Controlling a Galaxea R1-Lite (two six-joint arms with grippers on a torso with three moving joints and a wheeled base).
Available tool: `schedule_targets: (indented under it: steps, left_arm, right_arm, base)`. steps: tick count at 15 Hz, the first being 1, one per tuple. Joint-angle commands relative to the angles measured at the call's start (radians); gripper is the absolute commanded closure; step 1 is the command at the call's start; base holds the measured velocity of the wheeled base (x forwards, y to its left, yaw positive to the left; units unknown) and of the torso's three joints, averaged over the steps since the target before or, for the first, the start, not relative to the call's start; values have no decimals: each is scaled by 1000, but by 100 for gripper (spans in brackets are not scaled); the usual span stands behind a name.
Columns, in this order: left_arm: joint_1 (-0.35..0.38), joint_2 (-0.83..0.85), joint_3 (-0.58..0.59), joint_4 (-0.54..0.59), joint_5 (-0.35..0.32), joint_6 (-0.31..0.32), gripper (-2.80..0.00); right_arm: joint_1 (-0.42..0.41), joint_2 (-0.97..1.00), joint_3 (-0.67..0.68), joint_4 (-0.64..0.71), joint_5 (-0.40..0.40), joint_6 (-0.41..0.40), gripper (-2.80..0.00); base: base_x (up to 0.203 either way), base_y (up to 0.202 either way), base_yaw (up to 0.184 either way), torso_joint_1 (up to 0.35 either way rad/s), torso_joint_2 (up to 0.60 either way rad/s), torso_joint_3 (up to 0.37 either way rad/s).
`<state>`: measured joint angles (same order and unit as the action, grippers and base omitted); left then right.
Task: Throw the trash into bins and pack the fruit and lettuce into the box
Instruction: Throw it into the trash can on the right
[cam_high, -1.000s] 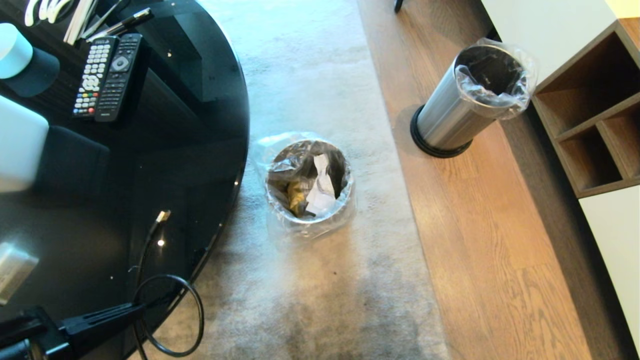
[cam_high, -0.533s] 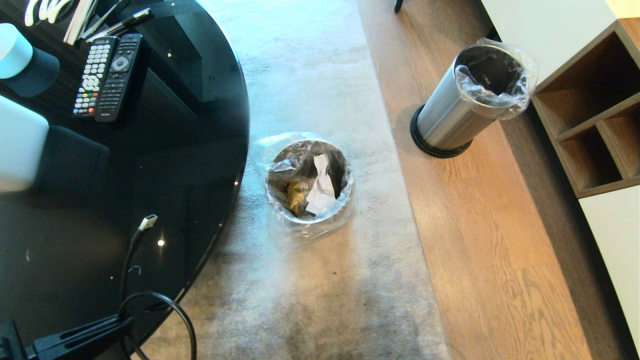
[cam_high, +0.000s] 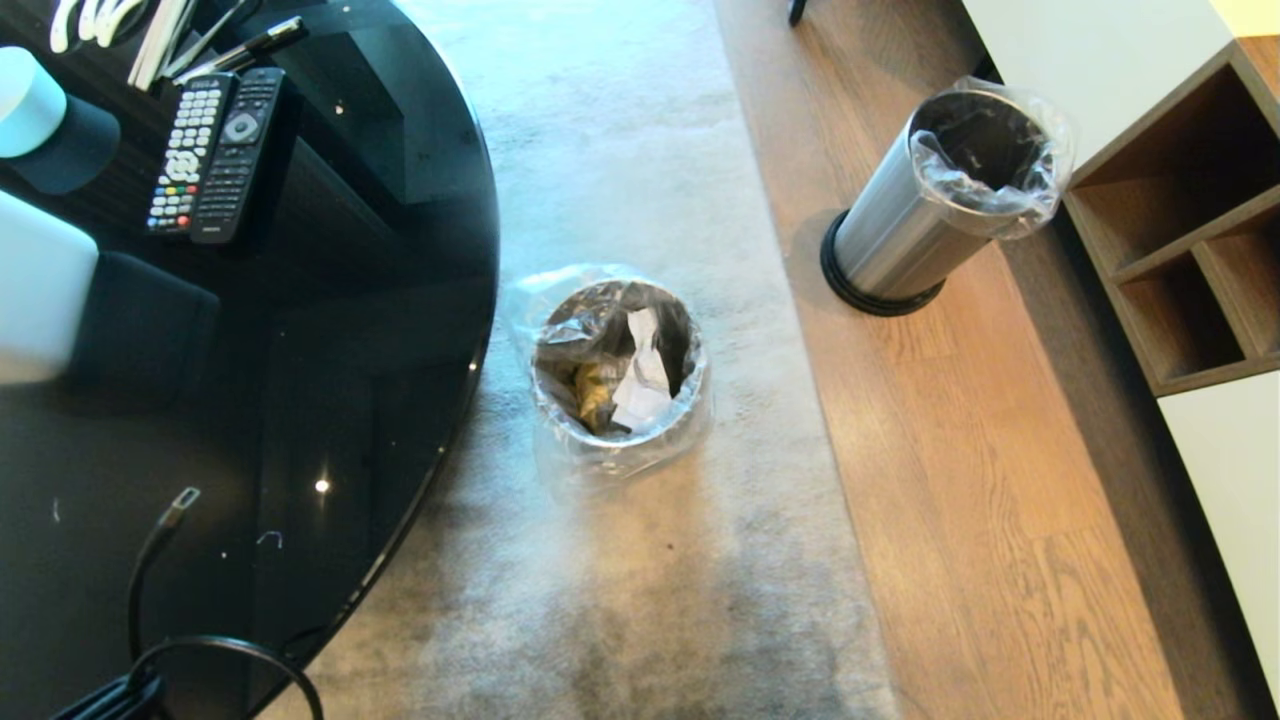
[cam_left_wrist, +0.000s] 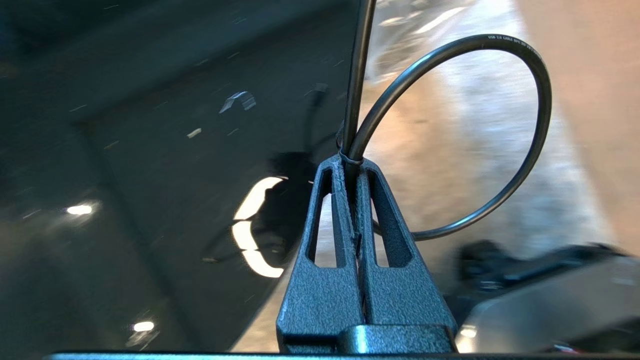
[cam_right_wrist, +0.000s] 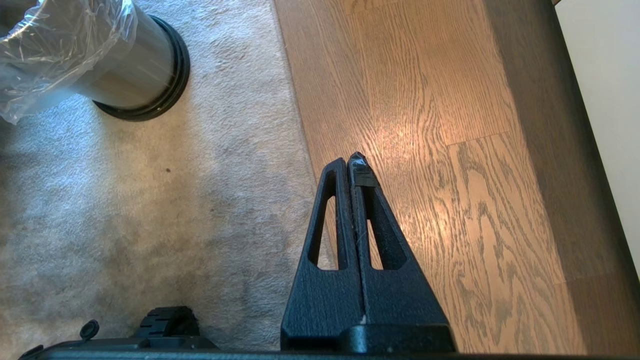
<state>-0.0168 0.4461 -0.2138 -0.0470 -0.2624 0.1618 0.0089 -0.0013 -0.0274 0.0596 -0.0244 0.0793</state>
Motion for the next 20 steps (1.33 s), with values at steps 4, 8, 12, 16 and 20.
schedule_targets:
  steps: [4,8,12,16,20]
  left_arm:
    - [-2,-229,140,-3,59,23,0]
    - [10,-343,190,-2,133,24,0]
    - [14,-445,214,42,213,24,0]
    - [14,-445,214,44,216,21,0]
    - [14,-445,214,44,216,17,0]
  right_arm:
    - [0,1,0,0,0,0,0]
    - [1,1,0,0,0,0,0]
    - [1,1,0,0,0,0,0]
    - [2,1,0,0,0,0,0]
    - [0,1,0,0,0,0,0]
  base:
    - [0,0,0,0,0,0]
    - [0,0,0,0,0,0]
    - [0,0,0,0,0,0]
    - [0,0,0,0,0,0]
    - [0,0,0,0,0,0]
